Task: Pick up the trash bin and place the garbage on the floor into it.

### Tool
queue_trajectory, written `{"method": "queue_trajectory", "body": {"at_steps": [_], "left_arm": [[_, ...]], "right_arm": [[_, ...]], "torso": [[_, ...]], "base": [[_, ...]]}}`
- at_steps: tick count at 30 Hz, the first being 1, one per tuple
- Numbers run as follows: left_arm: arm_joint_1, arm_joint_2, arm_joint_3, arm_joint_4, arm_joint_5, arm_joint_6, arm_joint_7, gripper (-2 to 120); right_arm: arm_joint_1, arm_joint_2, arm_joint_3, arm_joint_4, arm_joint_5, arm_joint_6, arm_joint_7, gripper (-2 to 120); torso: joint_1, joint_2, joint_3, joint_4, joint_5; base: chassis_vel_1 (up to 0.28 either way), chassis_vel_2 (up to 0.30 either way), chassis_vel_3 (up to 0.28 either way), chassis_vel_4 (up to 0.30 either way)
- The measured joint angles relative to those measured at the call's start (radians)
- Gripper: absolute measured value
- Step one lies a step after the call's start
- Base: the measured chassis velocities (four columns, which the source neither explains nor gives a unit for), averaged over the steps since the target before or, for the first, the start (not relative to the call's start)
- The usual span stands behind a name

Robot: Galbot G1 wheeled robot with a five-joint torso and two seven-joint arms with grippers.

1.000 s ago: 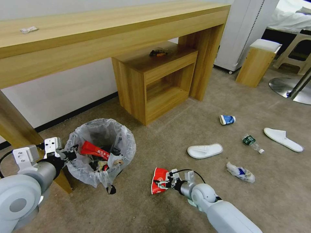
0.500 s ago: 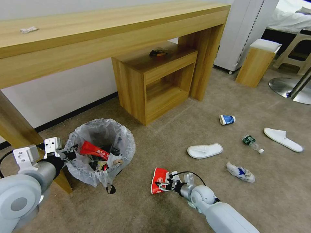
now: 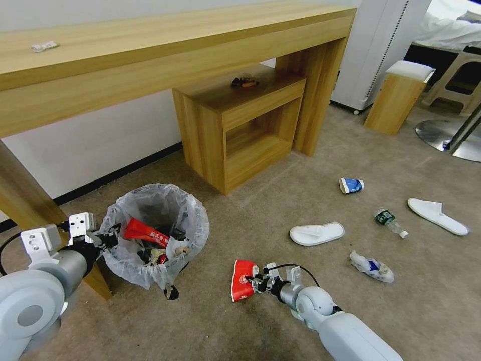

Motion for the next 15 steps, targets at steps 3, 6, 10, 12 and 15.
{"method": "queue_trajectory", "body": {"at_steps": [3, 6, 10, 12, 15], "left_arm": [[0.001, 0.001, -0.002, 0.0, 0.0, 0.0, 0.0, 0], [0.003, 0.002, -0.003, 0.0, 0.0, -0.001, 0.0, 0], [0.001, 0.004, -0.003, 0.0, 0.0, -0.001, 0.001, 0], [0.001, 0.004, -0.003, 0.0, -0.001, -0.001, 0.001, 0], [-0.001, 0.006, -0.002, 0.002, -0.001, -0.001, 0.001, 0]], "right_arm": [[0.003, 0.001, -0.002, -0.003, 0.0, 0.002, 0.001, 7], [0.008, 0.0, -0.006, -0.009, 0.0, 0.003, 0.001, 0], [0.01, -0.004, -0.006, -0.018, -0.003, 0.013, 0.0, 0], [0.01, -0.004, -0.007, -0.019, -0.003, 0.014, 0.0, 0], [0.012, -0.004, -0.007, -0.024, -0.006, 0.021, -0.002, 0]], "torso": [[0.0, 0.0, 0.0, 0.0, 0.0], [0.0, 0.0, 0.0, 0.0, 0.0], [0.0, 0.0, 0.0, 0.0, 0.0], [0.0, 0.0, 0.0, 0.0001, 0.0], [0.0, 0.0, 0.0, 0.0, 0.0]], "base": [[0.0, 0.0, 0.0, 0.0], [0.0, 0.0, 0.0, 0.0], [0.0, 0.0, 0.0, 0.0], [0.0, 0.0, 0.0, 0.0], [0.0, 0.0, 0.0, 0.0]]}}
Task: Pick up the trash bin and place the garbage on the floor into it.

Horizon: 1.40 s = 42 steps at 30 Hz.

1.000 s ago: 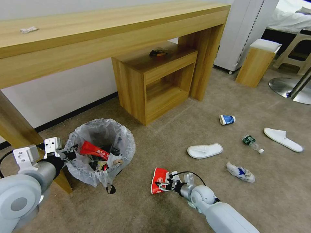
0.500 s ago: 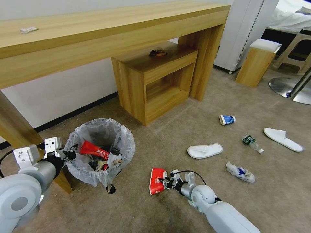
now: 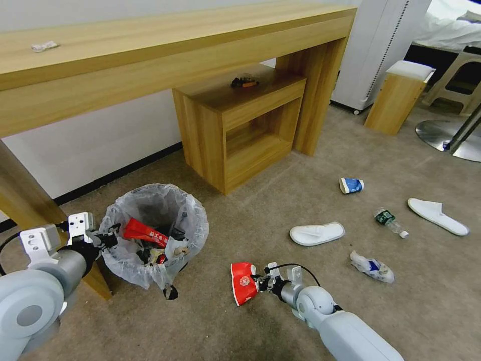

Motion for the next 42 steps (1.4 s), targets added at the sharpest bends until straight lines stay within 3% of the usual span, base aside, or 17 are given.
{"method": "queue_trajectory", "body": {"at_steps": [8, 12, 16, 22, 32, 42], "left_arm": [[-0.004, 0.001, 0.006, 0.006, -0.001, 0.0, 0.003, 0], [-0.007, 0.002, 0.009, 0.009, -0.001, 0.0, 0.003, 0], [-0.008, 0.008, 0.019, 0.006, -0.004, 0.0, 0.002, 0], [-0.01, 0.011, 0.031, -0.004, -0.011, 0.002, -0.002, 0], [0.004, 0.013, 0.067, -0.04, -0.018, 0.007, -0.006, 0], [0.013, 0.03, 0.098, -0.064, -0.038, 0.009, 0.008, 0]], "right_arm": [[-0.002, -0.022, 0.029, 0.057, 0.016, 0.072, -0.008, 0], [-0.004, -0.065, 0.056, 0.12, 0.039, 0.097, -0.02, 0], [-0.006, -0.161, 0.121, 0.228, 0.082, 0.186, -0.076, 0], [-0.018, -0.207, 0.179, 0.334, 0.105, 0.258, -0.14, 0], [0.012, -0.213, 0.221, 0.485, 0.186, 0.375, -0.229, 0], [0.094, -0.202, 0.156, 0.538, 0.292, 0.478, -0.373, 0]], "torso": [[0.0, 0.0, 0.0, 0.0001, 0.0002], [0.0, 0.0, 0.0, 0.0, 0.0001], [0.0, 0.0, 0.0, -0.0001, -0.0001], [0.0, 0.0, 0.0, -0.0001, 0.0], [0.0, 0.0, 0.0, 0.0, 0.0], [0.0, 0.0, 0.0, 0.0, 0.0]], "base": [[0.0, 0.0, 0.0, 0.0], [0.0, 0.0, 0.0, 0.0], [0.0, 0.0, 0.0, 0.0], [0.0, 0.0, 0.0, 0.0], [0.0, 0.0, 0.0, 0.0], [0.0, 0.0, 0.0, 0.0]]}}
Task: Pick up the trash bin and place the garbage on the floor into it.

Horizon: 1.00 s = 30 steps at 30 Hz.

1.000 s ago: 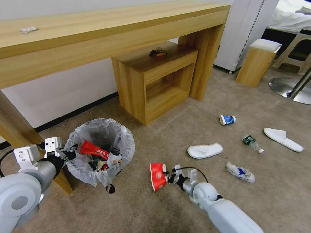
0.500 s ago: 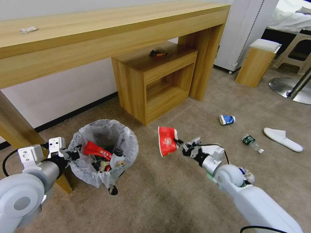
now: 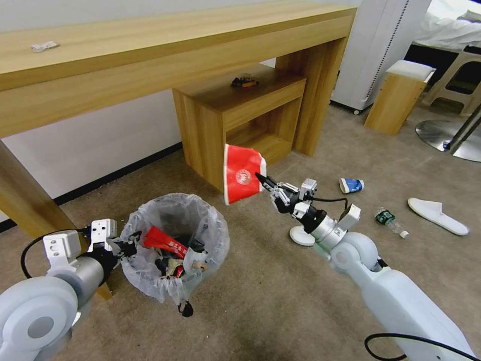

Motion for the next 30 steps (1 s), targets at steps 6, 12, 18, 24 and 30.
{"method": "queue_trajectory", "body": {"at_steps": [6, 12, 18, 24, 30], "left_arm": [[-0.018, 0.013, 0.039, -0.002, -0.018, 0.0, 0.012, 0], [-0.037, 0.019, 0.06, 0.001, -0.03, 0.0, 0.02, 0], [-0.047, 0.026, 0.062, 0.006, -0.039, -0.002, 0.038, 0], [-0.047, 0.031, 0.049, 0.008, -0.044, -0.002, 0.041, 0], [-0.049, 0.031, 0.045, 0.008, -0.047, -0.003, 0.047, 0]], "right_arm": [[0.056, 0.021, -0.063, -0.015, 0.022, 0.048, -0.081, 0], [0.103, 0.039, -0.122, -0.047, 0.02, 0.073, -0.112, 0], [0.173, 0.082, -0.228, -0.119, 0.009, 0.088, -0.16, 0], [0.187, 0.09, -0.267, -0.143, -0.012, 0.087, -0.203, 0], [0.18, 0.077, -0.275, -0.158, -0.047, 0.075, -0.24, 0]], "torso": [[0.0, 0.0, 0.0, 0.0, -0.0001], [0.0, 0.0, 0.0, 0.0, 0.0], [0.0, 0.0, 0.0, 0.0, -0.0001], [0.0, 0.0, 0.0, 0.0, -0.0001], [0.0, 0.0, 0.0, 0.0, 0.0]], "base": [[0.0, 0.0, 0.0, 0.0], [0.0, 0.0, 0.0, 0.0], [0.0, 0.0, 0.0, 0.0], [0.0, 0.0, 0.0, 0.0], [0.0, 0.0, 0.0, 0.0]]}}
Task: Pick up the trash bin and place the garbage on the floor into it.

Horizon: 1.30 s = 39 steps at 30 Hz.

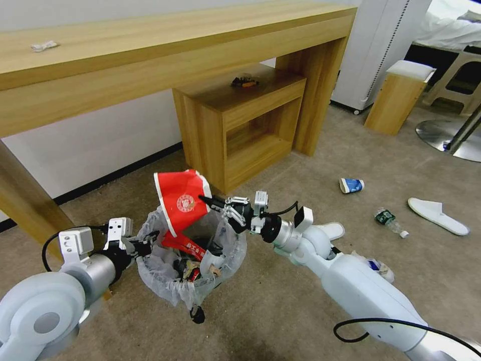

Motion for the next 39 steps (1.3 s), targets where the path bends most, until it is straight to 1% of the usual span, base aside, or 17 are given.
{"method": "queue_trajectory", "body": {"at_steps": [6, 8, 9, 12, 13, 16, 17, 21, 22, 25, 29, 30, 32, 33, 36, 37, 39], "left_arm": [[0.0, 0.001, -0.003, 0.0, 0.0, -0.001, 0.006, 0], [0.0, 0.001, -0.003, 0.0, 0.001, -0.001, 0.006, 0], [0.0, 0.001, -0.003, 0.0, 0.001, -0.001, 0.006, 0], [0.001, 0.001, -0.005, 0.0, 0.002, -0.001, 0.006, 0], [0.001, 0.001, -0.005, 0.0, 0.002, -0.001, 0.006, 0], [0.004, 0.0, -0.007, -0.002, 0.003, -0.001, 0.005, 0], [0.004, 0.0, -0.007, -0.002, 0.003, -0.001, 0.005, 0], [0.007, 0.0, -0.009, -0.004, 0.006, -0.001, 0.003, 0], [0.007, 0.0, -0.009, -0.004, 0.006, -0.001, 0.003, 0], [0.006, 0.001, -0.01, -0.005, 0.007, -0.001, 0.0, 0], [0.006, 0.001, -0.012, -0.005, 0.007, -0.001, -0.001, 0], [0.006, 0.001, -0.013, -0.005, 0.008, -0.002, -0.001, 0], [0.006, 0.002, -0.013, -0.005, 0.017, -0.005, -0.003, 0], [0.006, 0.002, -0.013, -0.005, 0.017, -0.005, -0.003, 0], [0.006, 0.001, -0.011, 0.0, 0.028, -0.016, -0.039, 0], [0.006, 0.001, -0.011, 0.0, 0.028, -0.016, -0.039, 0], [0.006, -0.001, -0.008, 0.003, 0.04, -0.018, -0.054, 0]], "right_arm": [[-0.018, -0.018, 0.009, -0.001, -0.01, -0.007, -0.021, 2], [-0.023, -0.021, 0.012, -0.001, -0.01, -0.008, -0.025, 12], [-0.023, -0.021, 0.012, -0.001, -0.01, -0.008, -0.025, 12], [-0.025, -0.026, 0.016, 0.001, -0.011, -0.009, -0.026, 27], [-0.025, -0.026, 0.016, 0.001, -0.011, -0.009, -0.026, 27], [-0.027, -0.03, 0.02, 0.003, -0.011, -0.009, -0.03, 42], [-0.027, -0.03, 0.02, 0.003, -0.011, -0.009, -0.03, 42], [-0.032, -0.034, 0.026, 0.01, -0.012, -0.009, -0.033, 59], [-0.032, -0.034, 0.026, 0.01, -0.012, -0.009, -0.033, 59], [-0.036, -0.04, 0.034, 0.015, -0.012, -0.009, -0.039, 76], [-0.038, -0.045, 0.04, 0.019, -0.012, -0.009, -0.04, 84], [-0.04, -0.048, 0.046, 0.023, -0.011, -0.009, -0.04, 91], [-0.048, -0.054, 0.068, 0.036, -0.001, -0.009, -0.017, 97], [-0.048, -0.054, 0.068, 0.036, -0.001, -0.009, -0.017, 97], [-0.079, -0.07, 0.14, 0.07, 0.033, -0.021, 0.077, 100], [-0.079, -0.07, 0.14, 0.07, 0.033, -0.021, 0.077, 100], [-0.113, -0.086, 0.202, 0.095, 0.035, -0.027, 0.159, 100]], "torso": [[0.0, 0.0, 0.0, -0.0001, 0.0], [0.0, 0.0, 0.0, -0.0001, 0.0001], [0.0, 0.0, 0.0, -0.0001, 0.0001], [0.0, 0.0, 0.0, -0.0001, 0.0001], [0.0, 0.0, 0.0, -0.0001, 0.0001], [0.0, 0.0, 0.0, -0.0001, 0.0001], [0.0, 0.0, 0.0, -0.0001, 0.0001], [0.0, 0.0, 0.0, -0.0001, 0.0001], [0.0, 0.0, 0.0, -0.0001, 0.0001], [0.0, 0.0, 0.0, -0.0001, 0.0], [0.0, 0.0, 0.0, 0.0, 0.0001], [0.0, 0.0, 0.0, 0.0, 0.0001], [0.0, 0.0, 0.0, 0.0, 0.0001], [0.0, 0.0, 0.0, 0.0, 0.0001], [0.0, 0.0, 0.0, 0.0001, 0.0001], [0.0, 0.0, 0.0, 0.0001, 0.0001], [0.0, 0.0, 0.0, 0.0001, 0.0002]], "base": [[0.0, 0.0, 0.0, 0.0], [0.0, 0.0, 0.0, 0.0], [0.0, 0.0, 0.0, 0.0], [0.0, 0.0, 0.0, 0.0], [0.0, 0.0, 0.0, 0.0], [0.0, 0.0, 0.0, 0.0], [0.0, 0.0, 0.0, 0.0], [0.0, 0.0, 0.0, 0.0], [0.0, 0.0, 0.0, 0.0], [0.0, 0.0, 0.0, 0.0], [0.0, 0.0, 0.0, 0.0], [0.0, 0.0, 0.0, 0.0], [0.0, 0.0, 0.0, 0.0], [0.0, 0.0, 0.0, 0.0], [0.0, 0.0, 0.0, 0.0], [0.0, 0.0, 0.0, 0.0], [0.0, 0.0, 0.0, 0.0]]}}
